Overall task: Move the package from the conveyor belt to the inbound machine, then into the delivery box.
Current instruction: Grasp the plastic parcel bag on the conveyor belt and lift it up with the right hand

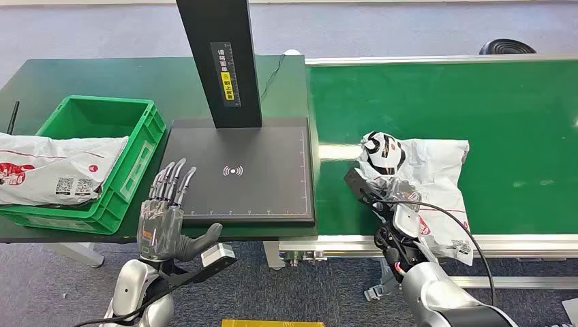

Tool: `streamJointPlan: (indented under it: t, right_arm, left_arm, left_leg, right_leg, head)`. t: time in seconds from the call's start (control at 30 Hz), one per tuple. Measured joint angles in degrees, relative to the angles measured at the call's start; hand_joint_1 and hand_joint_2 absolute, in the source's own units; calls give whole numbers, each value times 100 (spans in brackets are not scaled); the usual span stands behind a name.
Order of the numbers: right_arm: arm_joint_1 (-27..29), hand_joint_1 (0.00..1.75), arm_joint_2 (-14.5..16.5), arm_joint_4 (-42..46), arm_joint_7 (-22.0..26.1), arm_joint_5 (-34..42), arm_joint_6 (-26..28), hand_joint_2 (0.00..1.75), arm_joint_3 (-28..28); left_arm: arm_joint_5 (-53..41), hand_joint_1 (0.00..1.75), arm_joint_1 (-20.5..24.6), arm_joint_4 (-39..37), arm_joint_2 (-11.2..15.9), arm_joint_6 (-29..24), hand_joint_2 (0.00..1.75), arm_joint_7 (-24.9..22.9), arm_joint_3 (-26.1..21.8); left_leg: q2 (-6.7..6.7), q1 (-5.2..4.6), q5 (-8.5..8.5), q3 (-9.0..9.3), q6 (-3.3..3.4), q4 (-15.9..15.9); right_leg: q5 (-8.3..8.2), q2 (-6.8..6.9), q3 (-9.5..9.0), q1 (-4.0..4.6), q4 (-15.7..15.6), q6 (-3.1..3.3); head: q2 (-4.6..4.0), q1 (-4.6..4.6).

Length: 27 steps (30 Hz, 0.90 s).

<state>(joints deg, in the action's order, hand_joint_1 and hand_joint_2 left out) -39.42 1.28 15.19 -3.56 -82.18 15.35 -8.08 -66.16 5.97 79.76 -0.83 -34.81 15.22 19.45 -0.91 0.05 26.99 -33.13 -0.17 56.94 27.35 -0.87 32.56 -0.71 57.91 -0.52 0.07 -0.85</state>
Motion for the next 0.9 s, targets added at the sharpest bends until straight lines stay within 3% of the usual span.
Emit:
streamJointPlan:
  t: [0.17, 0.37, 0.63, 0.9]
  right_arm:
    - [1, 175, 19, 17, 133, 70, 123, 175, 32]
    - [-138, 175, 207, 237, 1062, 367, 1054, 175, 157]
    - [-431, 175, 641, 753, 1935, 679, 1464, 175, 67]
    - [-433, 175, 934, 1096, 1966, 829, 1437, 175, -307]
  left_arm:
    - [-13, 0, 0, 1, 2, -1, 0, -12, -1]
    - [-50, 0, 11, -7, -3, -1, 0, -51, -2]
    - [-145, 0, 70, -46, -94, -48, 0, -113, -9]
    - [-194, 0, 63, 64, -109, -49, 0, -136, -28]
  left_leg:
    - [0, 0, 0, -1, 0, 0]
    - [3, 1, 0, -1, -1, 0]
    - [3, 2, -1, -2, -1, 0]
    - [1, 2, -1, -3, -1, -1]
  right_leg:
    - [0, 0, 0, 0, 0, 0]
    - [0, -4, 3, 2, 1, 0]
    - [0, -3, 3, 2, 2, 0]
    - [0, -2, 3, 2, 2, 1]
  head:
    - [0, 0]
    - [0, 0]
    - [0, 0]
    - [0, -1]
